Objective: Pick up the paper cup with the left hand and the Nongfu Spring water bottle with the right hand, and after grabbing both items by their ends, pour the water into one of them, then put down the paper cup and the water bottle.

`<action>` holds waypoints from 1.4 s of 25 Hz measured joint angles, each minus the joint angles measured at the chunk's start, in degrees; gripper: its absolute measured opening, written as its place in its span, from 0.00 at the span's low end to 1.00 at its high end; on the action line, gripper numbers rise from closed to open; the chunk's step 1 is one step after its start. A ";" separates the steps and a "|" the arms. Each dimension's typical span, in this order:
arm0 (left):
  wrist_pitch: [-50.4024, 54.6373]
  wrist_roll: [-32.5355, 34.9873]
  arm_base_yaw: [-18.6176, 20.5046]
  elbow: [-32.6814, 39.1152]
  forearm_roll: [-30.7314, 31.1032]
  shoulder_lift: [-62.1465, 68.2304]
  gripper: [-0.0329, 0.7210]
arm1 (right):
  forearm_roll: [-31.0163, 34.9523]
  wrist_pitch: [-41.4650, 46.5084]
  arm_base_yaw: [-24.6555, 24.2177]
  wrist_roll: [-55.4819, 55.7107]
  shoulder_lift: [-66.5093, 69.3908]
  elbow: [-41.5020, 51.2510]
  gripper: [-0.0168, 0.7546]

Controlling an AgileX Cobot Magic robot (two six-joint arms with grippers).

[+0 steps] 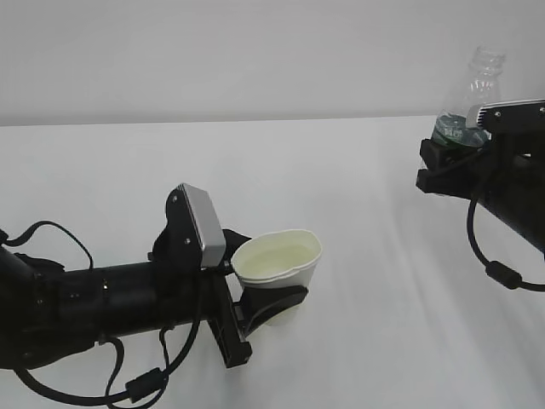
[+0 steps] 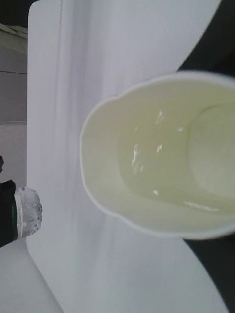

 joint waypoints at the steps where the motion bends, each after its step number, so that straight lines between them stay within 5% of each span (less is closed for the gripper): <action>1: -0.17 0.00 0.00 0.00 -0.33 0.00 0.59 | -0.14 0.00 0.00 0.00 0.00 0.00 0.59; 35: -1.75 2.62 0.00 0.00 -18.22 0.25 0.59 | -1.54 1.65 0.00 0.00 0.00 0.00 0.59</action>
